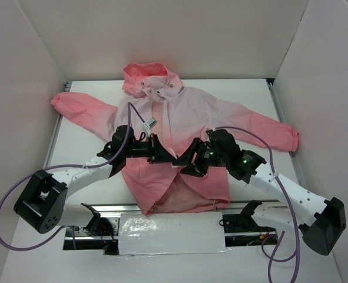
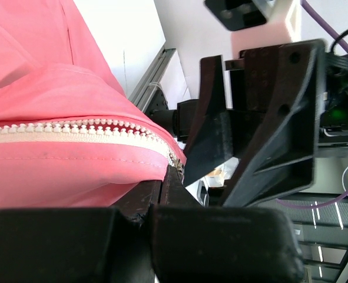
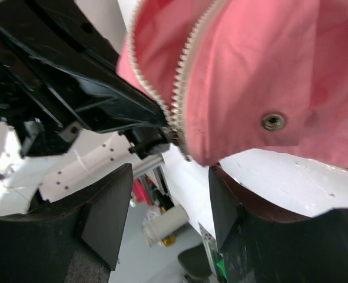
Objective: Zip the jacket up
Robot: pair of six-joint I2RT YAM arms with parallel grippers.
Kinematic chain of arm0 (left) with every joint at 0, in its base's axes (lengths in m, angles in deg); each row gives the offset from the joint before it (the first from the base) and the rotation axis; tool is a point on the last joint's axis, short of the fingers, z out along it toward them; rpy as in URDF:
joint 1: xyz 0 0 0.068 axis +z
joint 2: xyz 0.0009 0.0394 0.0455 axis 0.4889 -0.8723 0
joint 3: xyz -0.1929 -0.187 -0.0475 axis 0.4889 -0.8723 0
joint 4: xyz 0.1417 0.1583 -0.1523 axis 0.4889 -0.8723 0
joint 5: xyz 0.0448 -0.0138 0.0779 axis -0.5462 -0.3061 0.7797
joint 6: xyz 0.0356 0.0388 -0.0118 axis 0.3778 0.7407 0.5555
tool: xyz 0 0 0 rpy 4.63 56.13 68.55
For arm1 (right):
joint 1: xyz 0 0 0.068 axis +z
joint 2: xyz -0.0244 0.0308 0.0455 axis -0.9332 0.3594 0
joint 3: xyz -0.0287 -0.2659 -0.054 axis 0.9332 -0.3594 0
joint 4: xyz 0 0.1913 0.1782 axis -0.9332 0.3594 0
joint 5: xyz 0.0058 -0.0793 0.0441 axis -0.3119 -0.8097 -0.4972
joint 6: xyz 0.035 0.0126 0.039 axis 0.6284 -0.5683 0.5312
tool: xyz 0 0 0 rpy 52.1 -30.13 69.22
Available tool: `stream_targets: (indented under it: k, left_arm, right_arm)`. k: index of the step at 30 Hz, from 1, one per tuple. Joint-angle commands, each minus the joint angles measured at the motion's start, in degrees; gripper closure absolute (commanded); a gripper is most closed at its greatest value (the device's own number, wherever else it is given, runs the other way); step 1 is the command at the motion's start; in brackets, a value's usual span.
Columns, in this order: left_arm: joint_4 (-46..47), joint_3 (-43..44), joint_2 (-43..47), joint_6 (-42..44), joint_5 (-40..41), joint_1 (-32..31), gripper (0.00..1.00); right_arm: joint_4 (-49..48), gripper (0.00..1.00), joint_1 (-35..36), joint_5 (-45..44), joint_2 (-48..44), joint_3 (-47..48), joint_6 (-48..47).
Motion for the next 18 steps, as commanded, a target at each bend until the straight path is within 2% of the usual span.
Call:
stream_targets:
  k: [1, 18]
  left_arm:
    - [3.6, 0.4, 1.0, 0.2, 0.5, -0.2, 1.00]
    - [2.8, 1.7, 0.5, 0.5, 1.5, -0.7, 1.00]
  right_arm:
    - [-0.6, 0.39, 1.2, -3.8, -1.1, 4.2, 2.4]
    - [4.2, 0.40, 4.2, -9.0, 1.0, 6.5, 4.7]
